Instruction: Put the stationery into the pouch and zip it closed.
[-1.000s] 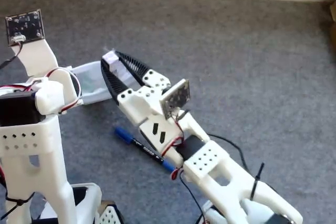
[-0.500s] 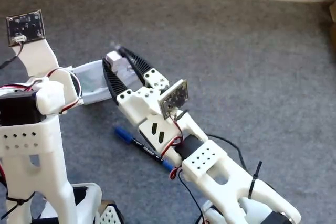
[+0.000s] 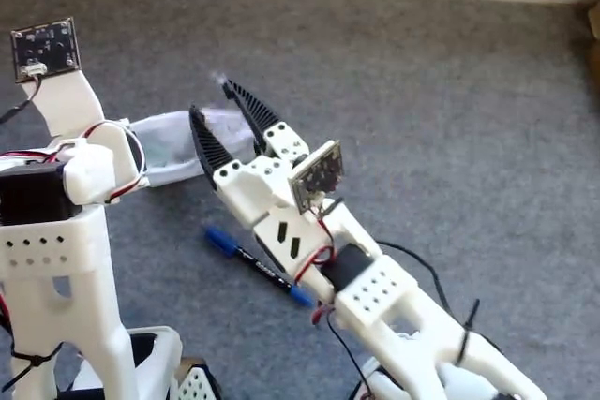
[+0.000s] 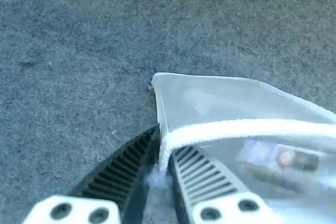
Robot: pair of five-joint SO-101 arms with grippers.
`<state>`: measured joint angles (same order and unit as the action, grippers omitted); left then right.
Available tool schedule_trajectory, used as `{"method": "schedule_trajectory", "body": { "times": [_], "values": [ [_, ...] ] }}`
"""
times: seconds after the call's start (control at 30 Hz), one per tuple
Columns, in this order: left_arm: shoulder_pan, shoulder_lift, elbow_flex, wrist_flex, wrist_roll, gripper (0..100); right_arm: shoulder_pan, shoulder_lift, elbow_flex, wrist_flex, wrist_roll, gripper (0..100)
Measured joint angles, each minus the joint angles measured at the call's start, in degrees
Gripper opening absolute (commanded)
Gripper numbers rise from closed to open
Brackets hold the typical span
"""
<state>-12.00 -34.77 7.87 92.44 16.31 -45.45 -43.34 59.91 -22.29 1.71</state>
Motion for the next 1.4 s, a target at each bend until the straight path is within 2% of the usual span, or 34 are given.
{"method": "schedule_trajectory", "body": {
  "times": [0.17,0.43,0.77,1.0,1.17,1.4],
  "values": [
    [0.00,0.00,0.00,0.00,0.00,1,0.00,-9.85,0.00,15.30,0.00,15.9],
    [-0.70,0.00,0.00,0.00,0.00,1,0.00,-17.23,-3.78,32.18,0.00,15.9],
    [-10.46,0.79,-1.23,0.00,0.18,1,0.00,-17.93,-13.10,62.51,-3.96,15.9],
    [-18.73,0.88,-2.64,0.00,0.09,1,0.00,-15.74,-13.63,66.64,-4.22,15.9],
    [-23.74,0.88,-3.25,0.00,0.09,1,-0.44,-4.48,-13.89,68.40,-4.22,15.9],
    [-27.34,0.88,-3.25,0.00,0.09,1,-5.63,13.45,-16.44,68.40,-4.04,15.9]
  ]
}}
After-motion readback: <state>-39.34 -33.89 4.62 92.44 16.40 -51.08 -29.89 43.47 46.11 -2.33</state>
